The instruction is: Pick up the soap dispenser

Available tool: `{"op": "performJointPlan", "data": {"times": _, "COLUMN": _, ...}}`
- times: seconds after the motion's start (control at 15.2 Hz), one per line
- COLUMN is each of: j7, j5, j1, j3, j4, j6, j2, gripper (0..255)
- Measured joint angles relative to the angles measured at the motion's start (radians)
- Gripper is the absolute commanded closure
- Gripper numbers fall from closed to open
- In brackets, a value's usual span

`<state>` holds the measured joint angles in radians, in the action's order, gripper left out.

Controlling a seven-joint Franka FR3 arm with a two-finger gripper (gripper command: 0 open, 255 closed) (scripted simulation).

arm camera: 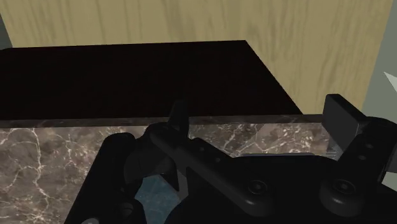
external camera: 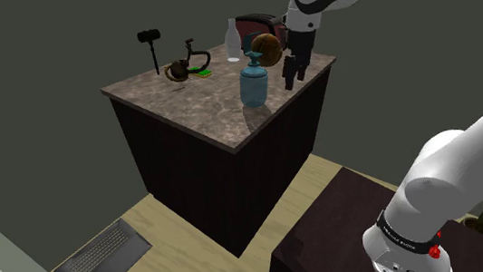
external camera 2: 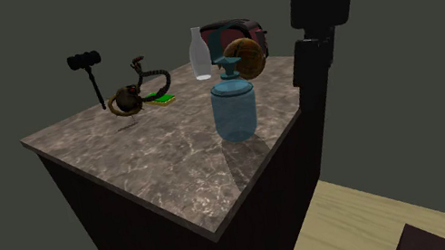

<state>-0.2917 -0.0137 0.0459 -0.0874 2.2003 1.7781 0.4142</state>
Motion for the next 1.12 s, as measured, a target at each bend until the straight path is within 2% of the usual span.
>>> {"op": "performJointPlan", "data": {"times": 0.66, "j7": -0.108, "j5": 0.058, "j1": 0.013, "j3": -0.070, "j4": -0.281, "j6": 0.129, "j2": -0.266, "gripper": 0}}
{"op": "performJointPlan", "data": {"times": 1.12, "j7": -0.189, "j5": 0.143, "j1": 0.039, "j3": -0.106, "j4": -0.564, "j6": 0.152, "j2": -0.482, "gripper": 0}}
